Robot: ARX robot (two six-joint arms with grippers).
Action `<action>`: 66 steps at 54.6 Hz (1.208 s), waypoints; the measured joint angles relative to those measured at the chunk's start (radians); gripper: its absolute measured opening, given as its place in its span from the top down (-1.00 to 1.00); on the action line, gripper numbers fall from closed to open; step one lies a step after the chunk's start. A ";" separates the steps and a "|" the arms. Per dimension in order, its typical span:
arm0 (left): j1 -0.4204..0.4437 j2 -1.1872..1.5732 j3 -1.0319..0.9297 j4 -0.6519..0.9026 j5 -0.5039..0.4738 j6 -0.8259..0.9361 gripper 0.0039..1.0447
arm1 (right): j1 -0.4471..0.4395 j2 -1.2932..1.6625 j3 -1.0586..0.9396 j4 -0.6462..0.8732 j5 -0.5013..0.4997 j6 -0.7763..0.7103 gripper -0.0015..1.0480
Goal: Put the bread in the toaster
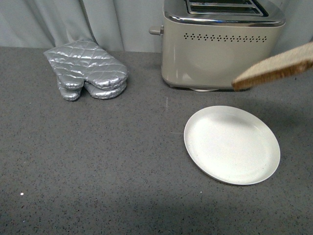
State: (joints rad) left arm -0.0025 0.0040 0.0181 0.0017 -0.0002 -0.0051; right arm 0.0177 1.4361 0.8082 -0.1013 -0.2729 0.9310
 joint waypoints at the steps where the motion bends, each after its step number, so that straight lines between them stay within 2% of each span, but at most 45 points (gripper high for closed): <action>1: 0.000 0.000 0.000 0.000 0.000 0.000 -0.88 | 0.009 -0.014 0.009 -0.010 0.024 0.024 0.99; 7: 0.000 0.000 0.000 0.000 0.000 0.000 -0.88 | 0.064 -0.074 0.087 -0.051 0.222 0.222 0.99; 15: 0.000 0.000 0.000 0.000 0.000 0.000 -0.88 | 0.131 -0.045 0.217 -0.060 0.386 0.366 0.99; 19: 0.000 0.000 0.000 0.000 0.000 0.000 -0.88 | 0.160 0.003 0.282 -0.063 0.381 0.417 0.99; 35: 0.000 0.000 0.000 0.000 0.000 0.000 -0.88 | 0.246 0.240 0.518 -0.122 0.481 0.573 0.99; 66: 0.000 0.000 0.000 0.000 0.000 0.000 -0.88 | 0.268 0.464 0.726 -0.212 0.509 0.655 0.99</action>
State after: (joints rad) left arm -0.0025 0.0040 0.0181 0.0017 -0.0002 -0.0051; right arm 0.2859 1.8999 1.5341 -0.3138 0.2356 1.5856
